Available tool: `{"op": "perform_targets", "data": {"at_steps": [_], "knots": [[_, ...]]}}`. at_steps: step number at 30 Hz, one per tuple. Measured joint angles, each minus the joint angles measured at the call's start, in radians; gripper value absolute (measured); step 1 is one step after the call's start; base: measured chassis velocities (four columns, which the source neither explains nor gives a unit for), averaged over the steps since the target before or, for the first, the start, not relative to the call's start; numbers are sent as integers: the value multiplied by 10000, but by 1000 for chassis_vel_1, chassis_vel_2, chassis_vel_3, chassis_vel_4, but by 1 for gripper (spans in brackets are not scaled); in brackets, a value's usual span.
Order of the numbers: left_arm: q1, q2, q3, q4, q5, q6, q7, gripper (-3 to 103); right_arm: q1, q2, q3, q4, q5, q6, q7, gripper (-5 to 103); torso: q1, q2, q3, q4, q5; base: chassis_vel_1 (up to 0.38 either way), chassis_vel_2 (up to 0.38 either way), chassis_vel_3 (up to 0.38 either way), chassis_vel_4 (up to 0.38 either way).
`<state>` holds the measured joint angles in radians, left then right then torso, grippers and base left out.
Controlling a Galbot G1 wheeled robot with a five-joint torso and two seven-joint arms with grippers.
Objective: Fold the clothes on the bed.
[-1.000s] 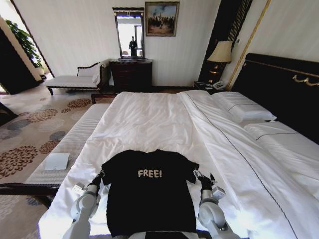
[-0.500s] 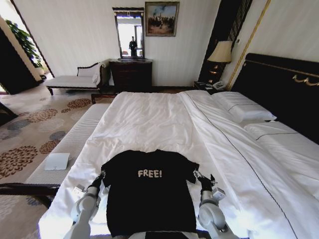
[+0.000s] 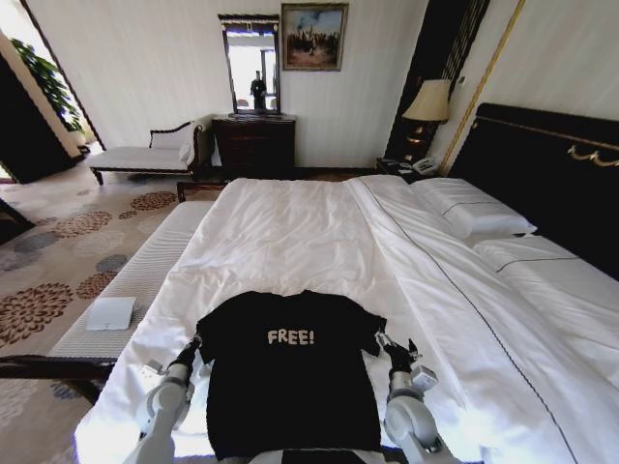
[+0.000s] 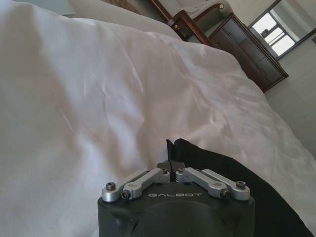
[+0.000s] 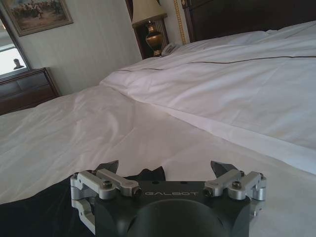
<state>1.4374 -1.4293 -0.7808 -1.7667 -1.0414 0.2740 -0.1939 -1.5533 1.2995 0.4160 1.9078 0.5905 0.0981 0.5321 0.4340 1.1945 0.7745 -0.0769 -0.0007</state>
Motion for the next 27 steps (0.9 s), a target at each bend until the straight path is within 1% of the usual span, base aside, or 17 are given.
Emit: {"op": "perform_targets", "data": {"at_steps": [13, 17, 27], "knots": [[103, 19, -270, -177, -192, -33, 23, 0, -1, 15, -9, -23, -53, 24, 0, 100, 0, 0, 0, 0, 0, 0, 0, 0, 0], [314, 73, -341, -296, -238, -50, 20, 0, 23, 11, -7, -19, -54, 25, 0, 100, 0, 0, 0, 0, 0, 0, 0, 0, 0], [593, 70, -509, -337, -252, -205, 46, 0, 282, -226, -7, -158, 81, 29, 15, 100, 0, 0, 1, -1, 0, 0, 0, 0, 0]]}}
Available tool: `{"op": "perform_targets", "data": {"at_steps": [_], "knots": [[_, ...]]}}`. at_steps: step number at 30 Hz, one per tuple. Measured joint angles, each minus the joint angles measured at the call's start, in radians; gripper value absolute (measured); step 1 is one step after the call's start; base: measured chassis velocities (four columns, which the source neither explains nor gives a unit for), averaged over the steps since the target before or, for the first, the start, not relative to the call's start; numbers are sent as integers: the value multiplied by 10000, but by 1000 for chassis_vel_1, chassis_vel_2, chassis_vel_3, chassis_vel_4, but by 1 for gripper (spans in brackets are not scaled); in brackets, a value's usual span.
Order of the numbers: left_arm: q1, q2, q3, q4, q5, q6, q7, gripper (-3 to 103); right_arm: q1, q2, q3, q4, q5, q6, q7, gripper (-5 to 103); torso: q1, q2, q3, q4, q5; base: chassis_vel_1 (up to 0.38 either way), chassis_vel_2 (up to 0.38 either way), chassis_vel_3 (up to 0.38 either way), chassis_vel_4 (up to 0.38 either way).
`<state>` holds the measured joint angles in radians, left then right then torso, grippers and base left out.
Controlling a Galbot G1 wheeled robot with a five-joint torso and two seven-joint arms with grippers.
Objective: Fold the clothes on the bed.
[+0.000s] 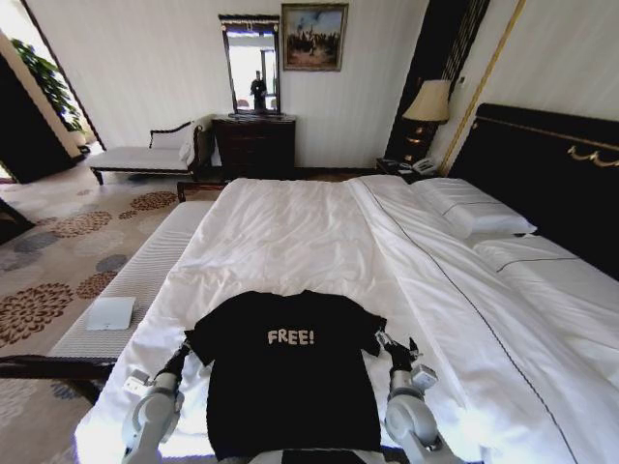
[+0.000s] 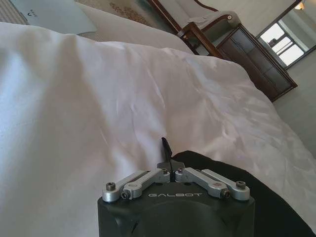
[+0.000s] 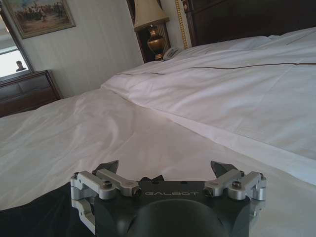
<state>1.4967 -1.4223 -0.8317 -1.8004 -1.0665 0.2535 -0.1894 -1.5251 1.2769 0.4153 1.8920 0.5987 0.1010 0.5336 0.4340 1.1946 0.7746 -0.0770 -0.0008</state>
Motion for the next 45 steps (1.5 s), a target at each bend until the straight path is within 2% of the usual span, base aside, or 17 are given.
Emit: {"op": "perform_targets", "data": {"at_steps": [6, 7, 8, 10, 13, 15, 19, 20, 21, 25, 27, 30, 32, 34, 38, 42, 45], "knots": [[221, 29, -33, -93, 145, -140, 17, 0, 261, -12, 3, -125, 519, 61, 71, 100, 0, 0, 0, 1, 0, 0, 0, 0, 0], [272, 27, -28, -119, 195, -191, 18, -3, 317, -18, 3, -162, 727, 89, 96, 100, 0, 0, 0, 1, 1, 0, 0, 0, 0], [329, 16, -18, -164, 261, -266, 19, 1, 367, -31, 3, -174, 970, 105, 119, 100, 0, 0, 0, 1, 0, 0, 0, 0, 0], [382, 4, -14, -220, 331, -376, 18, 1, 413, -48, 6, -174, 1188, 118, 137, 100, 0, 0, 0, 1, 0, 0, 0, 0, 0], [532, -14, -89, -478, 371, -781, 15, 18, 556, -135, 11, -126, 1780, 129, 164, 100, 0, 0, 0, 1, 1, 0, 0, 0, 0], [559, -9, -135, -544, 355, -887, 14, 18, 596, -166, 10, -109, 1890, 129, 164, 100, -1, 0, 0, 1, 2, 0, 0, 0, 0], [633, 125, -502, -947, 87, -1302, -16, 39, 921, -471, -17, -68, 2656, 12, 13, 100, 0, 0, 0, 1, -1, 0, 0, 0, 0], [650, 160, -600, -1099, -57, -1307, -73, 39, 1011, -547, -29, -63, 2913, -93, -5, 100, 0, -1, 0, 1, -1, 0, 0, 0, 0], [650, 160, -600, -1099, -57, -1307, -73, 39, 1011, -547, -29, -63, 2913, -93, -5, 100, 0, -1, 0, 1, -1, 0, 0, 0, 0], [881, 393, -1148, -2914, -867, -1021, -347, 61, 1505, -826, -46, -76, 4180, -605, 57, 100, 0, -1, 0, 4, 3, 0, 0, 0, 0], [904, 422, -1237, -3476, -1030, -879, -388, 61, 1574, -834, -44, -102, 4370, -669, 93, 100, 0, 0, 0, 4, 2, 0, 0, 0, 0], [819, 415, -1247, -4811, -1301, -514, -488, 77, 1672, -727, -28, -204, 4710, -787, 158, 100, 0, 0, 0, -1, 5, 0, 0, 0, 0], [791, 378, -1126, -5029, -1265, -409, -468, 82, 1676, -652, -21, -274, 4784, -806, 155, 100, 0, 0, 0, 0, 6, 0, 0, 0, 0], [771, 265, -807, -4872, -720, -367, -437, 93, 1669, -531, 23, -481, 4935, -823, 6, 100, 0, 0, 0, -1, 3, 0, 0, 0, 0], [842, 158, -562, -3899, 103, -365, -542, 99, 1682, -419, 156, -919, 5380, -856, -397, 100, 0, 0, 0, -2, -2, 0, 0, 0, 0], [999, 235, -510, -3163, 187, -352, -548, 100, 1789, -338, 307, -1366, 5733, -874, -754, 100, -1, 0, 0, 3, -2, 0, 0, 0, 0], [1083, 267, -488, -2799, -10, -344, -551, 100, 1927, -259, 414, -2001, 5902, -654, -1476, 100, -1, -1, 0, 1, -1, 0, 0, 0, 0]]}}
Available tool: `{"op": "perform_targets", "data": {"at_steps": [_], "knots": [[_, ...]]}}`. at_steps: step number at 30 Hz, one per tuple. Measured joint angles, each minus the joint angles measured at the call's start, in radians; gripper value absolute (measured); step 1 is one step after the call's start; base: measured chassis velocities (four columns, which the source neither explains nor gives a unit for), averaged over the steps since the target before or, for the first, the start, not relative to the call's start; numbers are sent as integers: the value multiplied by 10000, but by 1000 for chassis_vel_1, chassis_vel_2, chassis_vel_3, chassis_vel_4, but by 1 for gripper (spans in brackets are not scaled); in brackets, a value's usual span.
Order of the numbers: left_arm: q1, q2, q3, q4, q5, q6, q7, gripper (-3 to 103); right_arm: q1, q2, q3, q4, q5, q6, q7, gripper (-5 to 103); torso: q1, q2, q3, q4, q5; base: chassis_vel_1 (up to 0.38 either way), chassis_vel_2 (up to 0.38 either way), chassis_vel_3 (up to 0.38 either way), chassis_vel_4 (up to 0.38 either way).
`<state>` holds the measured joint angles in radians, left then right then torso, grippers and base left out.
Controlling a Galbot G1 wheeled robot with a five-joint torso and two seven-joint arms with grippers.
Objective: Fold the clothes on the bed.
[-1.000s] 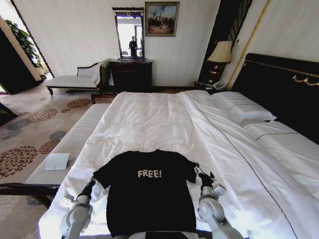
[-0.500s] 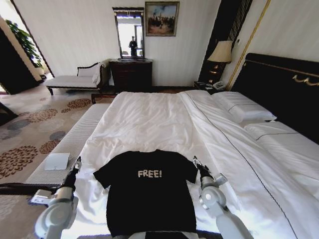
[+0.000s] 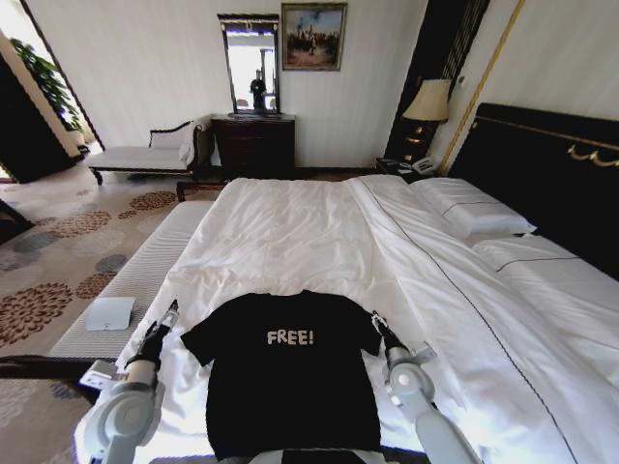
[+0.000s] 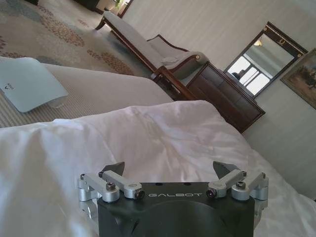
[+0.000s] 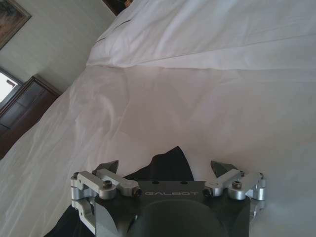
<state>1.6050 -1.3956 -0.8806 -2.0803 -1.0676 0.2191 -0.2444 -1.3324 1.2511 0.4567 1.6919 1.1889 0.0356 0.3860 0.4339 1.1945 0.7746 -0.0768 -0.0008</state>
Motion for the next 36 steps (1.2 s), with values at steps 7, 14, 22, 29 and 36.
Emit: {"op": "perform_targets", "data": {"at_steps": [7, 14, 22, 29, 36], "knots": [[148, -58, 9, -78, -227, -11, -23, 100, 288, 227, 28, -843, 130, 783, -797, 100, 0, 0, 0, 0, 2, 0, 0, 0, 0], [280, -16, -69, -102, -410, -98, -25, 100, 428, 487, 35, -1137, 314, 1268, -865, 99, 0, 0, 0, -1, 0, 0, 0, 0, 0], [354, -117, 19, -94, -385, -125, -25, 100, 536, 537, 94, -1531, 401, 1405, -1016, 73, 0, 1, 0, -1, 0, 0, 0, 0, 0], [413, -126, 31, -94, -364, -157, -25, 100, 624, 582, 111, -1804, 367, 1442, -1137, 46, 1, 0, 0, -1, 0, 0, 0, 0, 0], [412, -124, 30, -14, -328, -189, -24, 100, 854, 598, 29, -1992, 329, 1441, -1250, 19, 0, 0, 0, 1, 3, 0, 0, 0, 0]]}}
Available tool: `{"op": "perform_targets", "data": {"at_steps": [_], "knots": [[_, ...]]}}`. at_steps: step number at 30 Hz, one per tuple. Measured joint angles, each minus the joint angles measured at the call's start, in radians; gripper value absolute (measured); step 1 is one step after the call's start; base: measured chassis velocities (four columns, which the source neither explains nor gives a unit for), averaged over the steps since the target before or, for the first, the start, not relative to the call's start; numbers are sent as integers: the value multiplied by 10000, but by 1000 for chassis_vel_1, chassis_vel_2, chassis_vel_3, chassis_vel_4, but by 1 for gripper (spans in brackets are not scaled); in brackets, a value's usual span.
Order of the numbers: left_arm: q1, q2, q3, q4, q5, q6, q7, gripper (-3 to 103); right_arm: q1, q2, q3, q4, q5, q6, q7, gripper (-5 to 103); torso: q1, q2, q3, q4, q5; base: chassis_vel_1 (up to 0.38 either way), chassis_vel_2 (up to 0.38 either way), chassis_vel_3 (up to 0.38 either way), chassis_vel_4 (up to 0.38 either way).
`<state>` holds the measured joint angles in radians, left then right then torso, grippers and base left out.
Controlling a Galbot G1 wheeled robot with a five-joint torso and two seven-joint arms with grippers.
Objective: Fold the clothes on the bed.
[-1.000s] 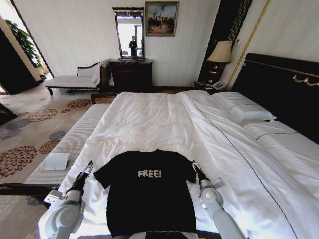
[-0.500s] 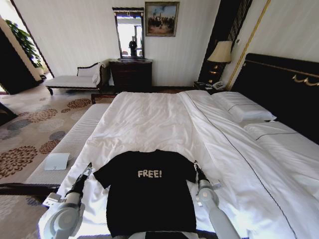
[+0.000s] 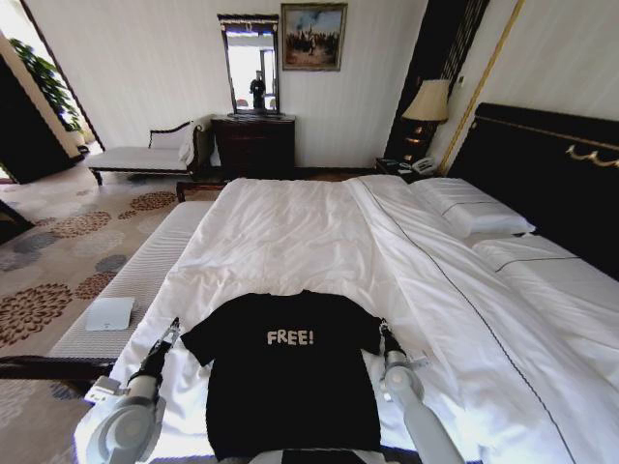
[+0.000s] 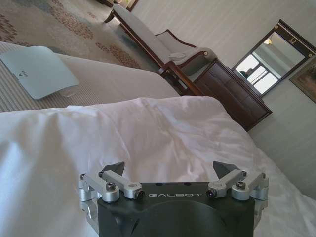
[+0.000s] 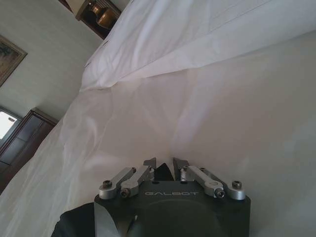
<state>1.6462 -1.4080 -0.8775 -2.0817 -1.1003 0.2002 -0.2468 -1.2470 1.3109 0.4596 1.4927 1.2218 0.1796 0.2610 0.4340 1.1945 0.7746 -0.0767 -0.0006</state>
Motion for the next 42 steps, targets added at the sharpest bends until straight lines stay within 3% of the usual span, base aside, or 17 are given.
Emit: {"op": "perform_targets", "data": {"at_steps": [1, 4, 5, 6, 27, 34, 42], "knots": [[-12, 0, -1, 35, 21, -10, 0, 100, 49, 5, -20, -11, -6, 0, -26, 14, 0, 0, 0, 0, 0, 0, 0, 0, 0], [-35, 0, 0, 111, 53, -26, 2, 100, 95, 13, -53, -11, -22, -1, -72, 14, 1, 0, 0, -1, 0, 0, 0, 0, 0], [-44, 3, 0, 150, 68, -38, 3, 100, 102, 18, -69, -11, -52, -1, -91, 3, 0, 0, 0, 0, 0, 0, 0, 0, 0], [-54, 9, 0, 186, 81, -48, 3, 100, 102, 23, -77, -11, -97, -2, -104, 1, 0, 0, 0, 0, 0, 0, 0, 0, 0], [-159, 66, 90, 424, 193, -104, 12, 100, -528, -332, -97, 1751, -708, 300, 36, 0, 0, 0, 0, -2, -1, 0, 0, 0, 0], [-115, 81, 72, 360, 259, -105, 13, 100, -589, -422, -637, 2484, -877, 281, -107, 0, 0, 0, 0, -1, -2, 0, 0, 0, 0], [-115, 6, 109, 355, 444, -105, 11, 100, -270, -290, -1470, 2193, -1382, 265, -528, 0, 0, 0, 0, 0, -2, 0, 0, 0, 0]]}}
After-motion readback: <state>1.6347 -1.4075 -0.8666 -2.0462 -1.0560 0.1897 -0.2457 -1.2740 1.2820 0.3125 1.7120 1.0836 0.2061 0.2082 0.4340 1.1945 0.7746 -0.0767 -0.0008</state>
